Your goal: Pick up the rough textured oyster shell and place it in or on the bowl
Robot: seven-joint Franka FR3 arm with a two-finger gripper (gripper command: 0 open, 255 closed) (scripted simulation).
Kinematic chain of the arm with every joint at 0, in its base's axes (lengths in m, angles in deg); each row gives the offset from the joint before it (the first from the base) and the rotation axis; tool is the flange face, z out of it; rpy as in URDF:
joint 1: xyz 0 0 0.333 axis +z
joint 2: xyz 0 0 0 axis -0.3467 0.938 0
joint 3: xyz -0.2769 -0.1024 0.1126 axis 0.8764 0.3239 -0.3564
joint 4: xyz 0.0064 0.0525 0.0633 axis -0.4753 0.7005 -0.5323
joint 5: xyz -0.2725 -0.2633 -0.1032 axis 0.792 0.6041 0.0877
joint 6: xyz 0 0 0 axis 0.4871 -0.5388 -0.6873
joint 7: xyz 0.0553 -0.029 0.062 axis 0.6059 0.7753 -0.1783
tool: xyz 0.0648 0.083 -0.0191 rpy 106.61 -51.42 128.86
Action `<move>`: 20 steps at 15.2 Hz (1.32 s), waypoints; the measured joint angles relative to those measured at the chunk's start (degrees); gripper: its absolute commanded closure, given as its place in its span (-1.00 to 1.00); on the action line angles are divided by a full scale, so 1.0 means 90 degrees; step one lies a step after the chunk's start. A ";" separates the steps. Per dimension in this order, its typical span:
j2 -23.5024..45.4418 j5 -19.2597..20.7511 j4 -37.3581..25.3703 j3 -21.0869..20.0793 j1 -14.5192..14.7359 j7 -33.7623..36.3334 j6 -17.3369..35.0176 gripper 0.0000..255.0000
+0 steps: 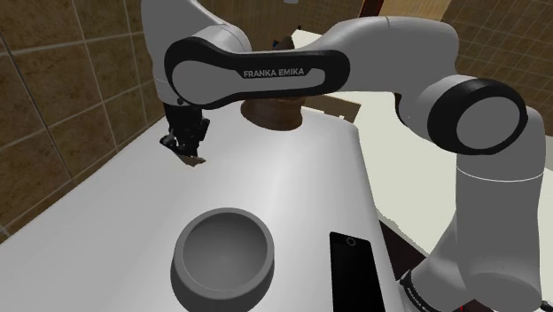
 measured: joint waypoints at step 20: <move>0.0332 0.0067 -0.1929 0.0052 0.0333 -0.0238 -0.1692 1.00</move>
